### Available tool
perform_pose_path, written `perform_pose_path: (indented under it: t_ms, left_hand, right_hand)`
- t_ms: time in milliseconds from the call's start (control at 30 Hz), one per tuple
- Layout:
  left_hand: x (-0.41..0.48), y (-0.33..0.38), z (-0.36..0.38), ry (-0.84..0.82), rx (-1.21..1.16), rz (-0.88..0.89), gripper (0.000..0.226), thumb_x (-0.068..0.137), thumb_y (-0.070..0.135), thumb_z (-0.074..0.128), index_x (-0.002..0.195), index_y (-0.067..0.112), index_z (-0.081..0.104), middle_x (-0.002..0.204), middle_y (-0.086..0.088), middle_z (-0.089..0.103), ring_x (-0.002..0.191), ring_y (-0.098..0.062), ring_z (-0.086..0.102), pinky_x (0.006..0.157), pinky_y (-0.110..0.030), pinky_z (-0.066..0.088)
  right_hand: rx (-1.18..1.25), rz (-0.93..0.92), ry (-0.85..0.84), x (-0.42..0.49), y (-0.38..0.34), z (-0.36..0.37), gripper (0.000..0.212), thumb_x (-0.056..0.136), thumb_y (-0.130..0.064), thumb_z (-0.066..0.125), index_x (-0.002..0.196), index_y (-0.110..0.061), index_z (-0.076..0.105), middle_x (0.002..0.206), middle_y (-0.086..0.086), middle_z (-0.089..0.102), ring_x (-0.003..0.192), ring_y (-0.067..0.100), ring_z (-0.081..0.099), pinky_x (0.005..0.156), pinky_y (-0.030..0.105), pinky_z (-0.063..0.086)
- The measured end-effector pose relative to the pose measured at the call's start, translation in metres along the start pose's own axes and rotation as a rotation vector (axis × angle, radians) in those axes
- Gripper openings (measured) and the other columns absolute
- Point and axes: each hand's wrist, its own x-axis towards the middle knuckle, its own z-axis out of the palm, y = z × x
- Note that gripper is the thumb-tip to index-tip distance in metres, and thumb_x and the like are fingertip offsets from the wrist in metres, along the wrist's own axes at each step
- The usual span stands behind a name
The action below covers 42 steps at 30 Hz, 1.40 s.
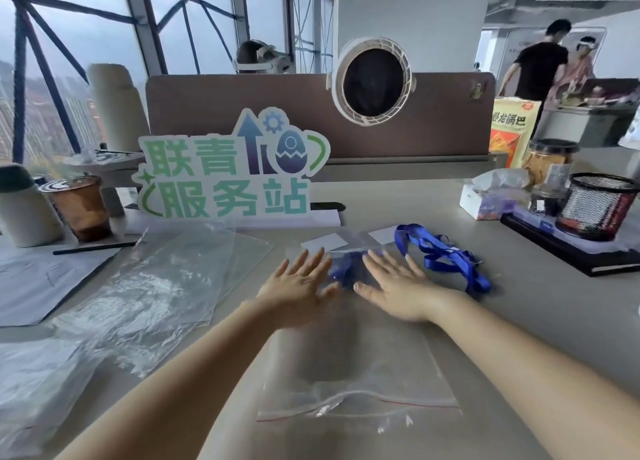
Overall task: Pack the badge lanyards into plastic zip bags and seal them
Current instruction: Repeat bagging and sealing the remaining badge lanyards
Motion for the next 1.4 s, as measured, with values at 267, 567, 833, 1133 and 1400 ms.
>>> perform_pose_path:
  t_ms: [267, 567, 833, 1133, 1400]
  left_hand:
    - [0.034, -0.004, 0.009, 0.049, -0.018, -0.066, 0.062, 0.096, 0.057, 0.013, 0.149, 0.031, -0.004, 0.158, 0.006, -0.012, 0.145, -0.015, -0.014, 0.118, -0.037, -0.006]
    - [0.046, -0.016, 0.013, -0.054, -0.014, -0.127, 0.062, 0.094, 0.061, 0.011, 0.149, 0.034, -0.003, 0.158, 0.008, -0.009, 0.145, -0.016, -0.011, 0.118, -0.04, -0.004]
    - [-0.026, 0.012, 0.008, 0.029, -0.135, 0.147, 0.053, 0.1, 0.045, 0.016, 0.149, 0.033, 0.001, 0.157, 0.013, -0.008, 0.144, -0.008, -0.011, 0.118, -0.033, -0.005]
    - [-0.075, 0.039, 0.008, 0.09, -0.032, 0.199, 0.053, 0.1, 0.046, 0.017, 0.15, 0.031, 0.01, 0.157, 0.014, 0.003, 0.145, -0.006, 0.0, 0.119, -0.034, 0.0]
    - [-0.105, 0.048, 0.013, 0.137, -0.019, 0.211, 0.052, 0.1, 0.046, 0.025, 0.149, 0.034, 0.012, 0.156, 0.016, 0.007, 0.145, -0.007, 0.003, 0.119, -0.034, 0.004]
  right_hand:
    - [0.035, -0.016, 0.045, 0.034, 0.004, 0.0, 0.071, 0.092, -0.065, 0.012, 0.149, -0.03, -0.012, 0.155, -0.012, -0.02, 0.143, 0.011, -0.021, 0.117, 0.044, -0.012]
    - [0.059, 0.006, 0.009, 0.05, 0.008, 0.011, 0.068, 0.092, -0.065, 0.014, 0.149, -0.035, -0.009, 0.156, -0.014, -0.017, 0.144, 0.011, -0.018, 0.116, 0.047, -0.012]
    - [0.124, -0.18, 0.048, -0.025, -0.009, 0.01, 0.055, 0.097, -0.055, 0.011, 0.147, -0.04, -0.004, 0.152, -0.024, -0.015, 0.141, 0.003, -0.02, 0.116, 0.04, -0.015]
    - [0.232, -0.133, 0.036, -0.083, -0.017, 0.011, 0.054, 0.099, -0.05, 0.018, 0.149, -0.035, 0.006, 0.155, -0.022, -0.001, 0.143, 0.001, -0.009, 0.118, 0.037, -0.009]
    - [0.269, -0.146, 0.07, -0.12, -0.028, 0.036, 0.051, 0.102, -0.035, 0.025, 0.15, -0.031, 0.011, 0.156, -0.019, 0.001, 0.143, 0.0, -0.006, 0.118, 0.029, -0.007]
